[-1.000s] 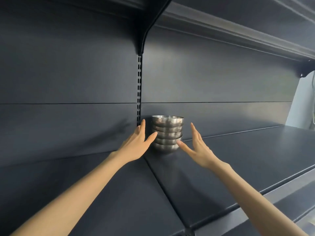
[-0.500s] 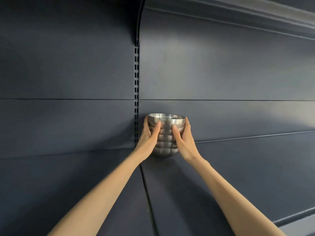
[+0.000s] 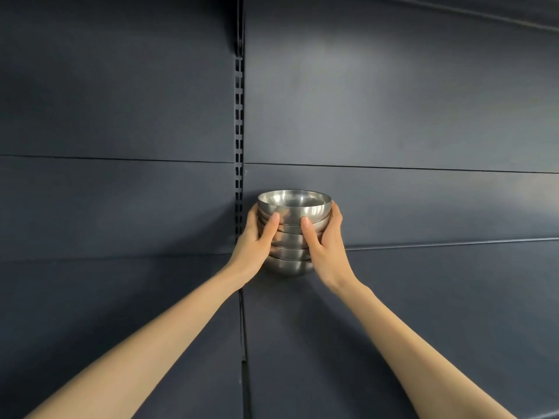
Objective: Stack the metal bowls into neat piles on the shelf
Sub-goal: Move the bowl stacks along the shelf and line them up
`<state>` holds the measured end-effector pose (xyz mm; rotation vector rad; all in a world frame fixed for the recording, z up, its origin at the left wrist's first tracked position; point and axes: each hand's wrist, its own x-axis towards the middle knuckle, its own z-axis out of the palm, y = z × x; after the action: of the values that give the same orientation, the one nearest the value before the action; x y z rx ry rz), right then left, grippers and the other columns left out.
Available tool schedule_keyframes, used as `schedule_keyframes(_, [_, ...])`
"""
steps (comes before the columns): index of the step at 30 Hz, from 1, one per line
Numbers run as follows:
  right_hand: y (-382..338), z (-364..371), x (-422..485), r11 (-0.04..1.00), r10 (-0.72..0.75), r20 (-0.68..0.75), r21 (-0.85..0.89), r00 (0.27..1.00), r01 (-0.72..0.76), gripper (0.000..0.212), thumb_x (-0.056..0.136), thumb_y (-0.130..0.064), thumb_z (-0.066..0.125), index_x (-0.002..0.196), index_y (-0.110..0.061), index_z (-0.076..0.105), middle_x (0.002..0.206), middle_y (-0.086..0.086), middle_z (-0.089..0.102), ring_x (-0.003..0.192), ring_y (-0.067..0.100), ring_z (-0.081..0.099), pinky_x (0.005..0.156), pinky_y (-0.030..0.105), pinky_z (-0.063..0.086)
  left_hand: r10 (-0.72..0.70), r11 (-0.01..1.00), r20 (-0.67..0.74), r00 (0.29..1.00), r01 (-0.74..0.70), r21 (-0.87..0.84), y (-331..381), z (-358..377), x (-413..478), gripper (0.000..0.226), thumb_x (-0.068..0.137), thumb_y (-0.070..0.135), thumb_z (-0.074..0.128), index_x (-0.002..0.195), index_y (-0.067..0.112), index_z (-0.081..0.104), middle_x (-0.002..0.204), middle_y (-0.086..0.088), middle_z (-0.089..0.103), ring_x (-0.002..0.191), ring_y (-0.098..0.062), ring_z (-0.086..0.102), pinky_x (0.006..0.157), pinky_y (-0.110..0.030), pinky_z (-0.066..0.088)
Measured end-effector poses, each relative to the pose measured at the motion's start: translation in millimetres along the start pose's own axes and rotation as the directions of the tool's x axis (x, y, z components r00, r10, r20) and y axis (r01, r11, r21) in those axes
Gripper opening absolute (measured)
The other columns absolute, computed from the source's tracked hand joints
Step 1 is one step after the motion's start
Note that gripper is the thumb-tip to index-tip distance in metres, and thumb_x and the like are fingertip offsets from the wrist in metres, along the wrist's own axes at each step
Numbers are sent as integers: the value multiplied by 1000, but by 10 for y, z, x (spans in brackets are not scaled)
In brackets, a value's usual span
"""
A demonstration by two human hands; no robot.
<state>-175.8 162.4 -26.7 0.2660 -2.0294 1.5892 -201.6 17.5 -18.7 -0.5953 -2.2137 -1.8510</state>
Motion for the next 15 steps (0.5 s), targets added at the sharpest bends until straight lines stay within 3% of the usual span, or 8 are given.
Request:
schedule_keyframes(3, [11,-1,-8,1000,12,0,0,1000,-12,92,82,-64,52,152,-20,12,149,-6,36,136,7,38,116,37,33,13,1000,13,1000,-13,-4,25,-25,1,77,77,63,42,141,20,36,95,15,60,75,8,59,72,-21,53])
schedule_keyframes(9, [-94,-10,-1,999,-26,20,46,999,25,81,84,-64,50,147,-25,20,142,-8,44,131,4,43,114,36,36,26,1000,-1,1000,-26,-6,209,-43,-71,75,78,62,41,140,21,37,94,11,58,71,11,58,63,-15,50])
schedule_keyframes(12, [-165,-1,33,997,-29,25,73,999,27,96,76,-79,50,148,-25,18,144,-6,44,133,8,43,113,40,36,56,998,-17,998,-55,20,315,-54,-88,69,83,61,38,139,21,37,93,12,58,74,10,59,64,-15,50])
schedule_keyframes(15, [-253,15,29,995,-34,35,91,999,31,105,71,-85,50,150,-25,16,146,-4,42,135,12,42,113,42,36,82,995,-33,996,-80,54,395,-81,-142,75,79,67,34,141,24,34,99,10,61,88,-2,63,68,-17,52])
